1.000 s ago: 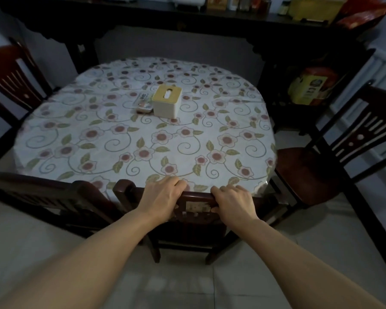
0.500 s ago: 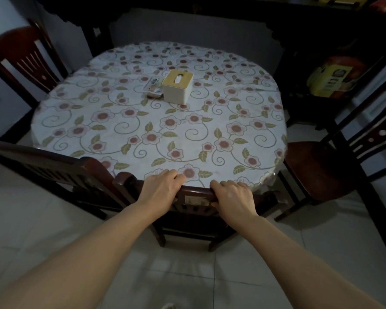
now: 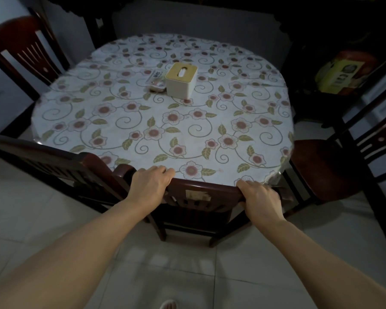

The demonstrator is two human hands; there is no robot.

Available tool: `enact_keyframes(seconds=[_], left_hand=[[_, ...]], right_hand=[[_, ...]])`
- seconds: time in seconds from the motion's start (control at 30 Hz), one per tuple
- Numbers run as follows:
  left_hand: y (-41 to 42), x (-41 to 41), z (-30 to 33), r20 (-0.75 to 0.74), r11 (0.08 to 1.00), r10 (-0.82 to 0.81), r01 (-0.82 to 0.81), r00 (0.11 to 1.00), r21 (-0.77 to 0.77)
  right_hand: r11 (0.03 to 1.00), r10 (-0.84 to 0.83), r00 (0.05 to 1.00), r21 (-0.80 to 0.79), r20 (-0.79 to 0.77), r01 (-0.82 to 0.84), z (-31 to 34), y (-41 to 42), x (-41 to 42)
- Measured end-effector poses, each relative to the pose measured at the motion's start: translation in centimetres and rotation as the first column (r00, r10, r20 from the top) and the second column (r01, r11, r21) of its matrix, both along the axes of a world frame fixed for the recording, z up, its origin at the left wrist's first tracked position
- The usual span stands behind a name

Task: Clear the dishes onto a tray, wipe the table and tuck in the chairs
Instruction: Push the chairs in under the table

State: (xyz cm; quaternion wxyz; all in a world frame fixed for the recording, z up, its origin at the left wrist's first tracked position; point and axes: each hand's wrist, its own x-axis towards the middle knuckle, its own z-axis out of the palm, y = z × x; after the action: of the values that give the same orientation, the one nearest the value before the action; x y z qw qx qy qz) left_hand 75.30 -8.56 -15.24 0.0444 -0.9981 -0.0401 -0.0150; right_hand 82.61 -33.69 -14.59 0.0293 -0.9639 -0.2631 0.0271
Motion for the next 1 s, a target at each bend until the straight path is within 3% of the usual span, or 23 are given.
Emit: enact_keyframes(seconds=[0.57,0.87,1.0], left_hand=[[-0.2,1.1,0.8,-0.075,0.998,0.055,-0.056,0.996,-0.019],[-4.0,2.0,4.4,-0.065,0.979,-0.104,0.091,0.992,-0.183],[-6.9,3.4,6.9,-0.066,0.966,-0.202,0.188,0.977,-0.176]], right_hand=[[0.994,0.028,0.999,-0.103,-0.033,-0.031,0.4,1.1,0.6],[0.999,-0.045,0.998,-0.004,-0.041,0.044,4.1,0.5,-2.2],[0.995,-0.073,0.997,0.062,-0.001,0.073,6.4,-1.2,-2.9]])
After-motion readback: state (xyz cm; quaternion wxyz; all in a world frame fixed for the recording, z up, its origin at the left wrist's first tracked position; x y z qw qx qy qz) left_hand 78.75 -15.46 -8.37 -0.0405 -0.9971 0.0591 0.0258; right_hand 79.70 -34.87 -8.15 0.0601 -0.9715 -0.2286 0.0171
